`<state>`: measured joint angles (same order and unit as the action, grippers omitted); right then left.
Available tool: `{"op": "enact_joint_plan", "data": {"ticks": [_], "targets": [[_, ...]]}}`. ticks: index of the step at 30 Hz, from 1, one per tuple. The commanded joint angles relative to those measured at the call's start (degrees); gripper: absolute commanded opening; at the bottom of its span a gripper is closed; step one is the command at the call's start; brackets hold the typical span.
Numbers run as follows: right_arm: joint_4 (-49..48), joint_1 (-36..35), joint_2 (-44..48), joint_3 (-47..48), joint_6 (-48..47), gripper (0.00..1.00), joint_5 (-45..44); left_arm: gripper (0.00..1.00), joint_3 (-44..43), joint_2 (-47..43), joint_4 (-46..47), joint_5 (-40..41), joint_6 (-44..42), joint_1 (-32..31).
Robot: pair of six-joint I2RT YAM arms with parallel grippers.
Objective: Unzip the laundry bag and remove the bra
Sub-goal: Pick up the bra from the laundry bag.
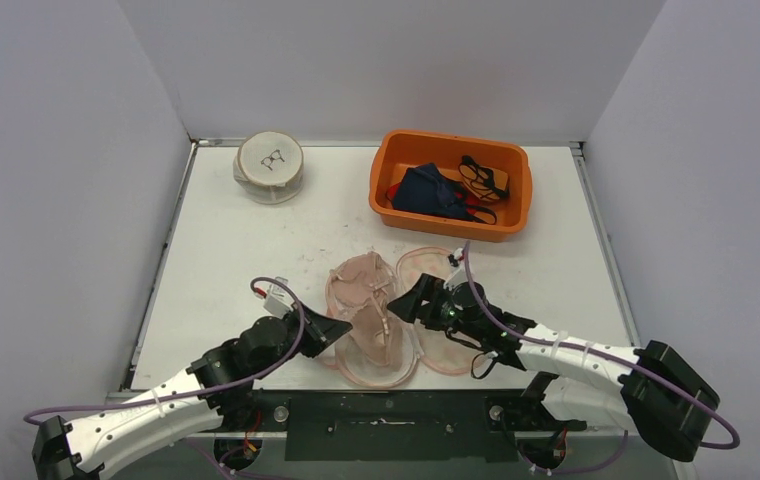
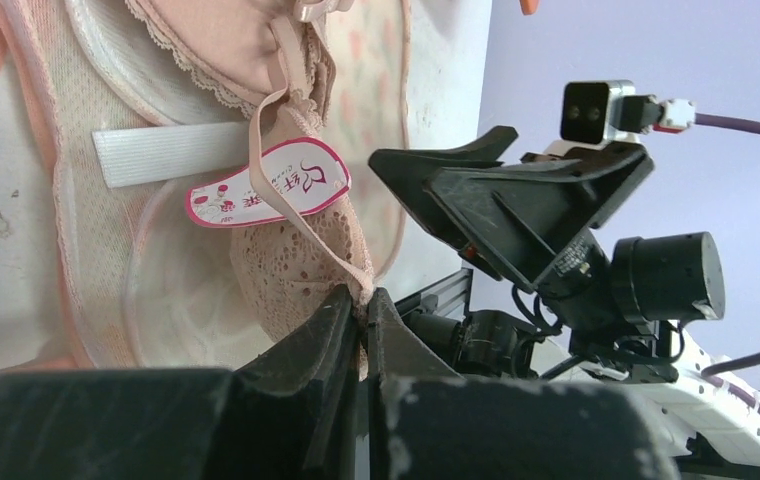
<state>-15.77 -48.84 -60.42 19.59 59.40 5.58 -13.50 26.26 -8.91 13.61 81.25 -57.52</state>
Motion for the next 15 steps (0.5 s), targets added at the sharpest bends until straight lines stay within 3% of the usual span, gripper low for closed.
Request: {"op": "enact_joint_plan", "data": {"ticks": [1,15], "targets": [[-5.74,-0.12,-4.94,2.91,0.6,0.78,0.29,0.0,1.01,-0.81,5.93,-2.19,3.73,0.43],[-8.51,-0.03,-18.52,9.31,-3.16,0.74,0.36,0.0,7.84,-6.58,-4.54,-0.06,6.28,0.51]]}}
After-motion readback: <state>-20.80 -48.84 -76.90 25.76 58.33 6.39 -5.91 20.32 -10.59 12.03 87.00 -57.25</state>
